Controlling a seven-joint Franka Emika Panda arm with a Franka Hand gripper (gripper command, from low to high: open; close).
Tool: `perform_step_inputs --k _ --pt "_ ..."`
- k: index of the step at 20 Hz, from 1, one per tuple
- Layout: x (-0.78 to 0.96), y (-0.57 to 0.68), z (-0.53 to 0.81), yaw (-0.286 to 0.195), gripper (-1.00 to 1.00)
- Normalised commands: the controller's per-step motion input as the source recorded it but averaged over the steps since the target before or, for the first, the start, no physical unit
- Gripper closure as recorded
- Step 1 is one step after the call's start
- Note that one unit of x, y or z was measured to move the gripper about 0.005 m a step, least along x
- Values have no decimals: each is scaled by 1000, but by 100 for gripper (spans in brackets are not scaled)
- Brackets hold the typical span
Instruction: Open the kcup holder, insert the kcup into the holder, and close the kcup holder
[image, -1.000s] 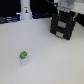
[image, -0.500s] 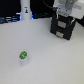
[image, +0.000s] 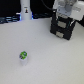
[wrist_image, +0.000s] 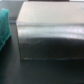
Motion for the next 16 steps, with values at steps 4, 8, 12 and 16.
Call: perform_step_inputs --k 4,8,12,16 --pt "22 -8 -14 -3 100" --pt "22 -10 -13 -4 100" --pt "385 -84 97 -21 100" --pt "703 -244 209 -35 100"
